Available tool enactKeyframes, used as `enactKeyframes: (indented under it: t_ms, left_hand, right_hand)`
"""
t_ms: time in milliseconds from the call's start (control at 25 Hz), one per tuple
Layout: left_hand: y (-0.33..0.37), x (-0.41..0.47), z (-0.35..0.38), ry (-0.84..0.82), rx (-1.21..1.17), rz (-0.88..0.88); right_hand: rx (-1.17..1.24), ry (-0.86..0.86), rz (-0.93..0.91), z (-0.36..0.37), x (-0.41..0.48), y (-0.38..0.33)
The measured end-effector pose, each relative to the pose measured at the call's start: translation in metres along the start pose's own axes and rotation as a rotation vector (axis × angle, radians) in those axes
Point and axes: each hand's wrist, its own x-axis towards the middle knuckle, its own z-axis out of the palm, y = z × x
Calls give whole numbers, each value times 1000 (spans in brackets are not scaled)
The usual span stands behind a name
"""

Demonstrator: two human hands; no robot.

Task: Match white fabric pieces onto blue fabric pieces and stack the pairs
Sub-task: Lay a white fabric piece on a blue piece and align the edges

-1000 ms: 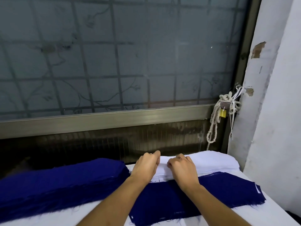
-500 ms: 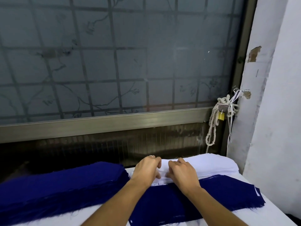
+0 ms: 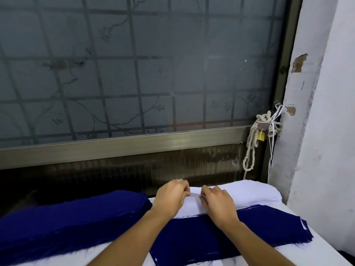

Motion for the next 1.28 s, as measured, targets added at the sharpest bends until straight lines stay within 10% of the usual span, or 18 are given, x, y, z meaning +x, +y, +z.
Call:
enactKeyframes:
  t_ms: [480, 1280]
  left_hand:
    - [-73, -46, -107, -18, 416, 342]
    - [-125, -367, -158, 124, 281, -346]
  right_hand:
    - [-377, 60, 163, -63, -34, 39]
    - [-129, 164, 14, -87, -237, -66]
